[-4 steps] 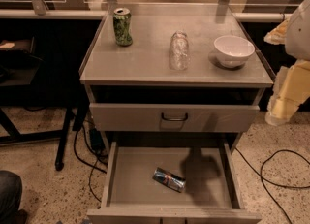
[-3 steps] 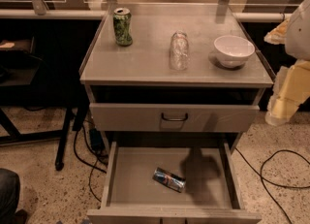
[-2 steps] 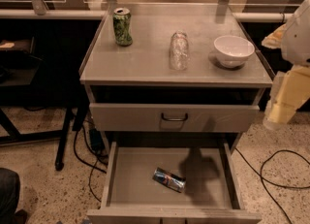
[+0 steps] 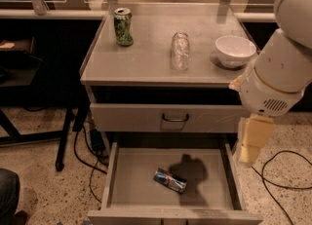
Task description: Pick redbull can from middle drawer and place on counter
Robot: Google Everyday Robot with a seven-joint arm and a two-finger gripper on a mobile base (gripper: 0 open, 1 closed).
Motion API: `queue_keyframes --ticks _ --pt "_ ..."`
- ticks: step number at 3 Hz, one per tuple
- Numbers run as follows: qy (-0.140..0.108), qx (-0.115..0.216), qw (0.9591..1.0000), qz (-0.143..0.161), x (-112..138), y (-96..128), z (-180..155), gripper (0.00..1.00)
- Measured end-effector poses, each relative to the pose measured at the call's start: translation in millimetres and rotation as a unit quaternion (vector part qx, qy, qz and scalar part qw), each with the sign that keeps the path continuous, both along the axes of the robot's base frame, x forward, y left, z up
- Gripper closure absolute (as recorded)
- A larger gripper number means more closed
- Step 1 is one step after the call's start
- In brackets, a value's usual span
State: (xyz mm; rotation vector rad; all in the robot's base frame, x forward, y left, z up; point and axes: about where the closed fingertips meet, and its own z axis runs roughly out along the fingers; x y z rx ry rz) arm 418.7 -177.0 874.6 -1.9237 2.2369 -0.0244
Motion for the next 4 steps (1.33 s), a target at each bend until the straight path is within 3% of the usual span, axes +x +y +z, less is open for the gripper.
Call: queue_keyframes --ticks 1,2,3,4 --pt "0.0 0.0 1.0 0.0 0.0 0.0 0.0 0.0" --pt "0.03 0.016 0.9993 -0.016 -18.9 -0.6 -39.9 0.0" --pt "0.073 0.032 0.9959 -0.045 -35.8 -2.1 -107.0 0.0" --pt "0.112 0.048 0.9899 -0.073 -42.7 -1.2 -160.9 0.0"
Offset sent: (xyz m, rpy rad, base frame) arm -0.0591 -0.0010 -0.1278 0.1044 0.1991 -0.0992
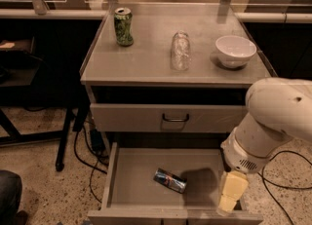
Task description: Pick redbull can from middle drawer and place on counter
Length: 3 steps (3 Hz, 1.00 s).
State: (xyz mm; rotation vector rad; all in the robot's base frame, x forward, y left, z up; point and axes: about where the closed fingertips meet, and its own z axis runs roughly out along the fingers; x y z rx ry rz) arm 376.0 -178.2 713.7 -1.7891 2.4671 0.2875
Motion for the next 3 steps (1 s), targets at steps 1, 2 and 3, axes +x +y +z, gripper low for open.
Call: queue_keyframes --ticks 1,2,3 --pt "0.008 0.003 1.0 -0.004 -0.9 0.4 -10.3 0.0" --pt "0.014 0.023 0.9996 -0.008 -7.5 5.3 -26.0 0.0" --pt "0.029 0.041 0.9987 -0.005 -8.2 26.5 -66.3 0.0"
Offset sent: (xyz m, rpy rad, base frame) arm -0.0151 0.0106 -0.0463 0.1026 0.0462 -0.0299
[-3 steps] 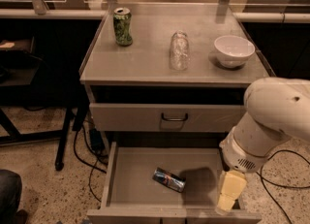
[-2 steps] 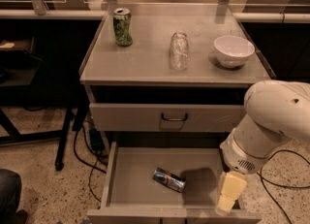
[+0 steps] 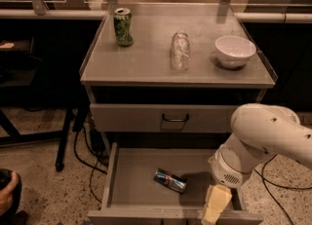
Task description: Pick redbull can from middle drawer and place on counter
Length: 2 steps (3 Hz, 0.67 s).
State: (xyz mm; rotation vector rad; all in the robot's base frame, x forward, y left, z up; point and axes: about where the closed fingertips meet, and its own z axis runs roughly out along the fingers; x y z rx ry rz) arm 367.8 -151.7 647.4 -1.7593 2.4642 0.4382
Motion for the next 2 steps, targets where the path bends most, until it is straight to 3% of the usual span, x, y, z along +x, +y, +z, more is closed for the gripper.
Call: queue_keyframes --ticks 1,2 --pt "0.0 0.012 0.9999 0.001 21.5 23.5 -31.9 0.0" --pt "0.021 0.024 0.9995 -0.001 33.4 42.1 -58.5 0.0"
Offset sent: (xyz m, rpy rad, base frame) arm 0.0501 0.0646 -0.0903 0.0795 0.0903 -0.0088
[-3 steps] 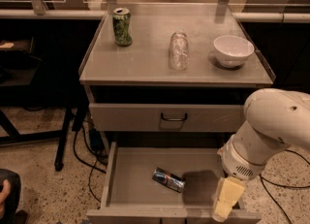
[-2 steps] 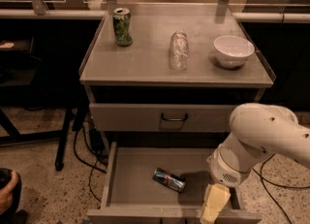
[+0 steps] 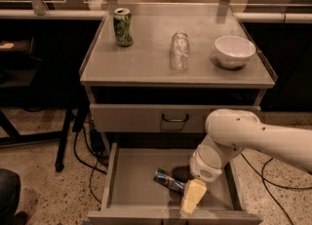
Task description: Pick redbull can from middle drawer and place on counter
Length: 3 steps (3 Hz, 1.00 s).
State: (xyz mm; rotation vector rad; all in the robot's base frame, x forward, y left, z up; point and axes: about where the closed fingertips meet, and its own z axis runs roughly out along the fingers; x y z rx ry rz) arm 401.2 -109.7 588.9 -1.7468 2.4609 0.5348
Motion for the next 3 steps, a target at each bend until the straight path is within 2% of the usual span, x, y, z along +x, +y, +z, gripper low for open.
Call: queue_keyframes --ticks 1,2,3 --pt "0.003 0.001 1.0 0.0 -1.0 0.5 -2.6 0.0" --pt "0.005 0.026 0.9993 -0.028 -5.4 -10.7 -21.9 0.0" --pt "0.007 0.038 0.9966 -0.073 0.3 -31.2 -56.3 0.0"
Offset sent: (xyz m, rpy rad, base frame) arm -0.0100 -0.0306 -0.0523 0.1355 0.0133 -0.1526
